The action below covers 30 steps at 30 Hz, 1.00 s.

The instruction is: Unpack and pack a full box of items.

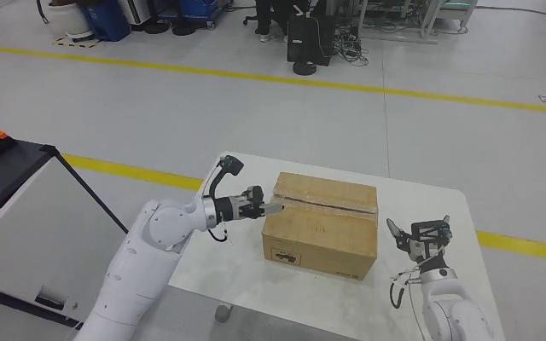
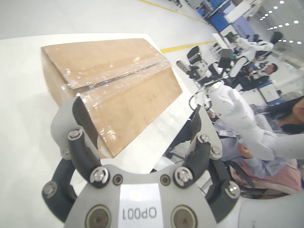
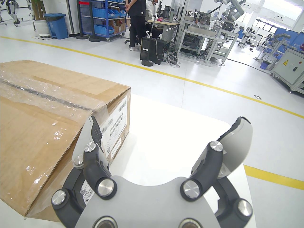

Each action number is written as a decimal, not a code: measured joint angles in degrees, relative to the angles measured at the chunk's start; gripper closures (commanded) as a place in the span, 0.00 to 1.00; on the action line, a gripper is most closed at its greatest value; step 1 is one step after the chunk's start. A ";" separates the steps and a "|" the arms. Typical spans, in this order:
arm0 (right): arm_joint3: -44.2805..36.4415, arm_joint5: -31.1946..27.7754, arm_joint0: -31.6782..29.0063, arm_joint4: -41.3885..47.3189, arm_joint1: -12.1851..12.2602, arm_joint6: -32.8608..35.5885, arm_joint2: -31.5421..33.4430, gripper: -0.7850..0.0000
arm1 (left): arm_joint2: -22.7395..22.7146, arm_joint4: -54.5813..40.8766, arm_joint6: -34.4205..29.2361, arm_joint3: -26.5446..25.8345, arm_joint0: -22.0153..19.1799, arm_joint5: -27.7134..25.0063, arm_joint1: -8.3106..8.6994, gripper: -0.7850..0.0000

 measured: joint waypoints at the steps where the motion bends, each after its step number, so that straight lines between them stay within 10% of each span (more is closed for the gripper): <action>1: 0.00 0.00 0.00 0.00 0.00 0.00 0.00 0.00 | 0.24 -0.16 0.09 0.57 -0.52 0.34 -0.01 0.00; 30: 0.00 0.00 0.00 0.00 0.00 0.00 0.00 0.00 | 11.17 2.98 4.44 23.60 -14.17 2.31 -2.94 0.00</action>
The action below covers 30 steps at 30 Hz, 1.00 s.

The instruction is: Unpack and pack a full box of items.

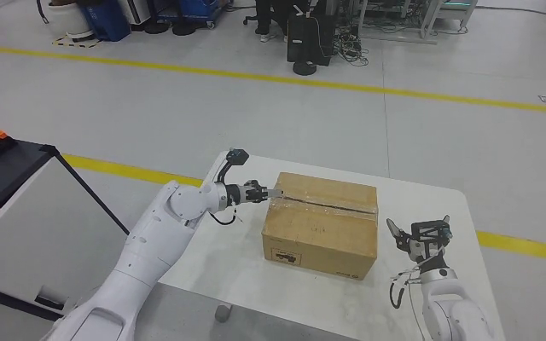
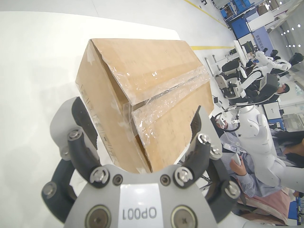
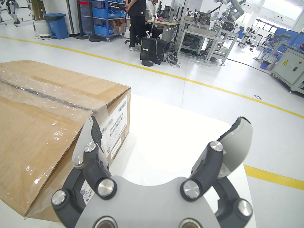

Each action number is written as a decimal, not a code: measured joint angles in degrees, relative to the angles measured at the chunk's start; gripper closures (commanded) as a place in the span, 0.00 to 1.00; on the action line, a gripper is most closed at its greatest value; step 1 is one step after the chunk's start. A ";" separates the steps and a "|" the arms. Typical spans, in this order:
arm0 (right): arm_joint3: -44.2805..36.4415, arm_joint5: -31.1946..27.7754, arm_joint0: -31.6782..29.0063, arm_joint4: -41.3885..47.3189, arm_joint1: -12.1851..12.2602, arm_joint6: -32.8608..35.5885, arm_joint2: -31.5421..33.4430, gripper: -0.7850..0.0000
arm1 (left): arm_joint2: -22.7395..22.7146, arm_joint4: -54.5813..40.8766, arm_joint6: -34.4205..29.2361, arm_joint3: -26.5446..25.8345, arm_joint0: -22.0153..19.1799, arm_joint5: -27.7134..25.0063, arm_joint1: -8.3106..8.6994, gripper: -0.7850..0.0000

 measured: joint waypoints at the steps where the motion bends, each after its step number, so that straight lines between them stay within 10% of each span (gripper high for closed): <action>1: 0.00 0.00 0.00 0.00 0.00 0.00 0.00 0.00 | 0.06 0.02 -0.14 0.09 -0.03 -0.11 0.00 0.02; 3: 0.00 0.00 0.00 0.00 0.00 0.00 0.00 0.00 | 0.05 0.15 -0.47 0.24 -0.06 -0.35 0.06 0.08; 5: 0.00 0.00 0.00 0.00 0.00 0.00 0.00 0.00 | -0.16 0.45 -0.55 0.30 0.07 -0.36 0.18 0.54; 9: 0.00 0.00 0.00 0.00 0.00 0.00 0.00 0.00 | -0.80 0.79 -1.01 -0.29 0.69 -0.41 0.53 0.62; 30: 0.00 0.00 0.00 0.00 0.00 0.00 0.00 0.00 | -2.78 -0.61 -4.00 -6.30 3.62 0.20 1.80 0.62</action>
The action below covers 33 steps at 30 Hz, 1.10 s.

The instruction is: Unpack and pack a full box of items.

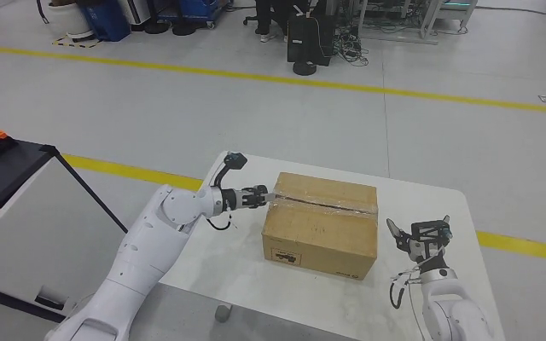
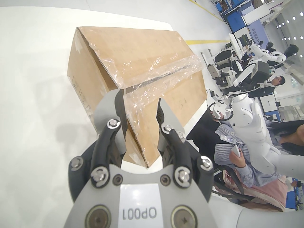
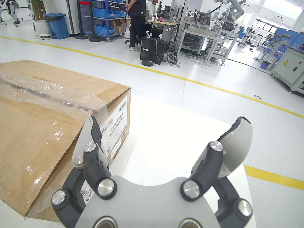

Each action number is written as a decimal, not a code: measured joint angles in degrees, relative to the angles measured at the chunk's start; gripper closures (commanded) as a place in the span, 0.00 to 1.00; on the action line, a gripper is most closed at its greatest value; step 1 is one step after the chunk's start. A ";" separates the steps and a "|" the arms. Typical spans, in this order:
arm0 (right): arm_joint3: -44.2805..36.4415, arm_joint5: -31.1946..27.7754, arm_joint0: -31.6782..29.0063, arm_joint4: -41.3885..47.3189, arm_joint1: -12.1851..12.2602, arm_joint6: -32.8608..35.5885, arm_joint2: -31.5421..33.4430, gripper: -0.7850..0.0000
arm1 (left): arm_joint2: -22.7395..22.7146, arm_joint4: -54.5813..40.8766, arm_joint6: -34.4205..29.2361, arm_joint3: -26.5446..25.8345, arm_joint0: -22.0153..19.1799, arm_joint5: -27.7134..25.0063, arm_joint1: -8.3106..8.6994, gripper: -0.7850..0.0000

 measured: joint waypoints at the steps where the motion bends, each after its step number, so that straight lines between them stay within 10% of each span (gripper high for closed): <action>1: 0.00 0.00 0.00 0.00 0.00 0.00 0.00 0.00 | 0.10 0.17 -0.04 0.07 -0.04 0.11 0.01 0.63; 5: 0.00 0.00 0.00 0.00 0.00 0.00 0.00 0.00 | 0.83 1.00 0.16 0.63 -0.28 0.65 -0.06 0.72; 8: 0.00 0.00 0.00 0.00 0.00 0.00 0.00 0.00 | 1.21 0.95 0.42 1.09 -0.49 0.83 -0.15 1.00; 19: 0.00 0.00 0.00 0.00 0.00 0.00 0.00 0.00 | 1.10 0.89 0.20 -1.03 -0.60 1.99 0.04 1.00; 33: 0.00 0.00 0.00 0.00 0.00 0.00 0.00 0.00 | -0.33 -5.60 -9.11 -22.84 -0.94 8.48 0.85 1.00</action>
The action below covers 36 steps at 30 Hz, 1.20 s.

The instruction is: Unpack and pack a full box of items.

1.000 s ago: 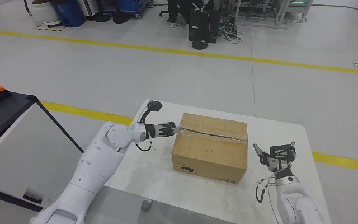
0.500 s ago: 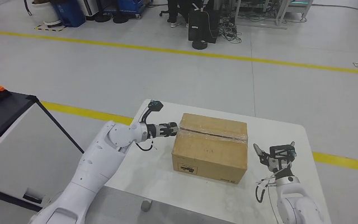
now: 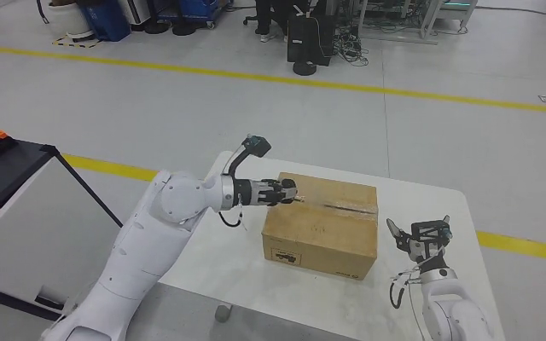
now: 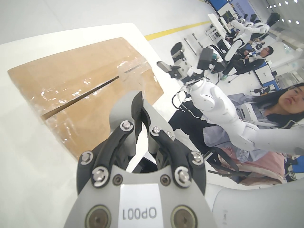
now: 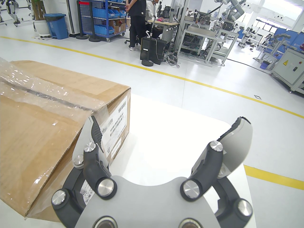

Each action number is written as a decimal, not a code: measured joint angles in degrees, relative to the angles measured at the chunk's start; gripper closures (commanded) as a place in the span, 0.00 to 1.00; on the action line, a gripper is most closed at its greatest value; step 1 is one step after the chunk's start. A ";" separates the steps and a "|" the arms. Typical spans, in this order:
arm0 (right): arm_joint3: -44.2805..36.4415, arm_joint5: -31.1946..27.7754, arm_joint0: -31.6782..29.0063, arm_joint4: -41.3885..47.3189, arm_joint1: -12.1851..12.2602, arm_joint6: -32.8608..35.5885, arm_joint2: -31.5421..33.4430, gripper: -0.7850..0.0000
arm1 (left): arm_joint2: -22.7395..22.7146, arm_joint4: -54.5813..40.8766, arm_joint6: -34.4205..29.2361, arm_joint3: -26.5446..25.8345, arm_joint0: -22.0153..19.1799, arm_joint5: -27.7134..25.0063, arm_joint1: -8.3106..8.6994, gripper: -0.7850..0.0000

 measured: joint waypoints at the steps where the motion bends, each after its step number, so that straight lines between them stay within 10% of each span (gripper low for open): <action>1: 0.00 0.00 0.00 0.00 0.00 0.00 0.00 0.00 | 0.27 -0.45 -0.44 -0.90 -0.51 0.29 -0.06 1.00; 10: 0.00 0.00 0.00 0.00 0.00 0.00 0.00 0.00 | 3.72 -2.54 0.24 -1.33 -7.07 3.78 -1.19 1.00; 36: -7.00 2.65 -4.37 -15.46 -0.87 -4.64 -9.97 0.00 | 3.80 -2.70 0.17 -1.25 -7.13 3.72 -1.20 1.00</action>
